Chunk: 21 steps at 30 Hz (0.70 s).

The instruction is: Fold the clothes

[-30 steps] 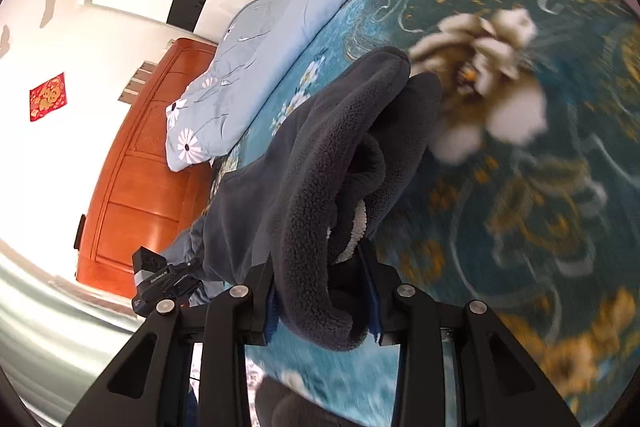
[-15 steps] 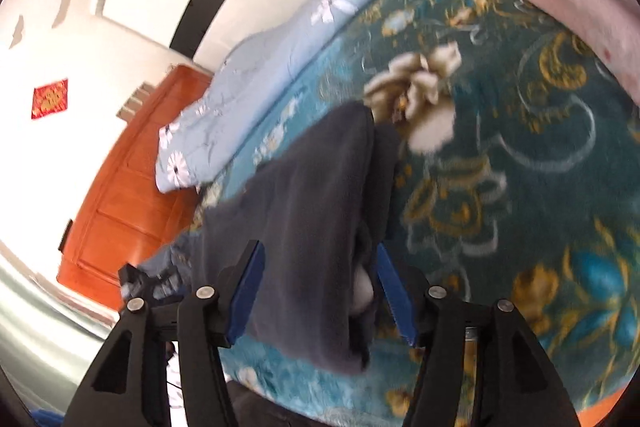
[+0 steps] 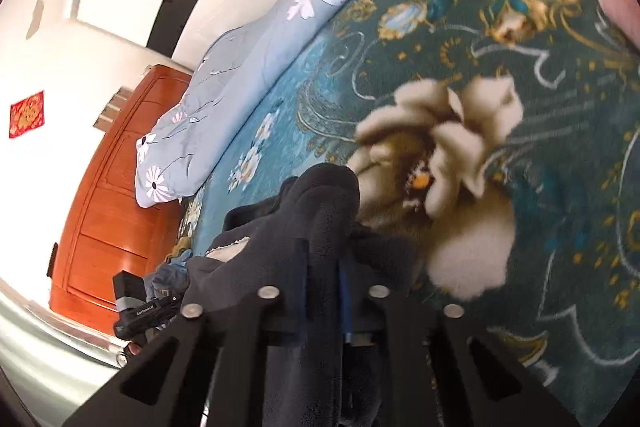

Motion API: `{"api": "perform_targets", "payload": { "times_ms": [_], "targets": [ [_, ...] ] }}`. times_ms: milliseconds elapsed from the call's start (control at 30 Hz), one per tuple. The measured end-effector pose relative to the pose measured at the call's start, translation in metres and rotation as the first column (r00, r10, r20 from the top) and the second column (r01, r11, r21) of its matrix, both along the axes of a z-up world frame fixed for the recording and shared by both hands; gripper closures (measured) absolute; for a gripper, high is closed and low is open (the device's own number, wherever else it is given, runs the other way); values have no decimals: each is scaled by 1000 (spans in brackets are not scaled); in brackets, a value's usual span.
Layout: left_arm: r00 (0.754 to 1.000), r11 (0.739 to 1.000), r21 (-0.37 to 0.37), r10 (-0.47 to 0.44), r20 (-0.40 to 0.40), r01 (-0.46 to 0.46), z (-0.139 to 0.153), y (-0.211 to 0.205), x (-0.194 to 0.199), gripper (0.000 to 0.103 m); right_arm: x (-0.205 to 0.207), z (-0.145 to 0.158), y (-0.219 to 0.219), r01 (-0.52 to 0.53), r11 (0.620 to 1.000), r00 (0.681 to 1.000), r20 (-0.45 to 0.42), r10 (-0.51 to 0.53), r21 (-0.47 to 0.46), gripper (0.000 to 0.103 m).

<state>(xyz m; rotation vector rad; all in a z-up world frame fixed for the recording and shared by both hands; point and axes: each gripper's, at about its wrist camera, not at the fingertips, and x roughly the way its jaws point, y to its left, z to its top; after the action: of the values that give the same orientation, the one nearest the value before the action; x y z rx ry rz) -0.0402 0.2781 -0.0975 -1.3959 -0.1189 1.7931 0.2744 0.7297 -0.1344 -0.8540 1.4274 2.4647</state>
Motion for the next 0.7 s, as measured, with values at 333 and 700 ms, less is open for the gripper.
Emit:
{"api": "perform_targets", "payload": {
  "times_ms": [333, 700],
  "targets": [
    [988, 985, 156, 94, -124, -74, 46, 2, -14, 96, -13, 40, 20, 40, 989, 994, -102, -26, 142, 93],
    [993, 996, -11, 94, 65, -94, -45, 8, -33, 92, -18, -51, 33, 34, 999, 999, 32, -35, 5, 94]
  ]
}}
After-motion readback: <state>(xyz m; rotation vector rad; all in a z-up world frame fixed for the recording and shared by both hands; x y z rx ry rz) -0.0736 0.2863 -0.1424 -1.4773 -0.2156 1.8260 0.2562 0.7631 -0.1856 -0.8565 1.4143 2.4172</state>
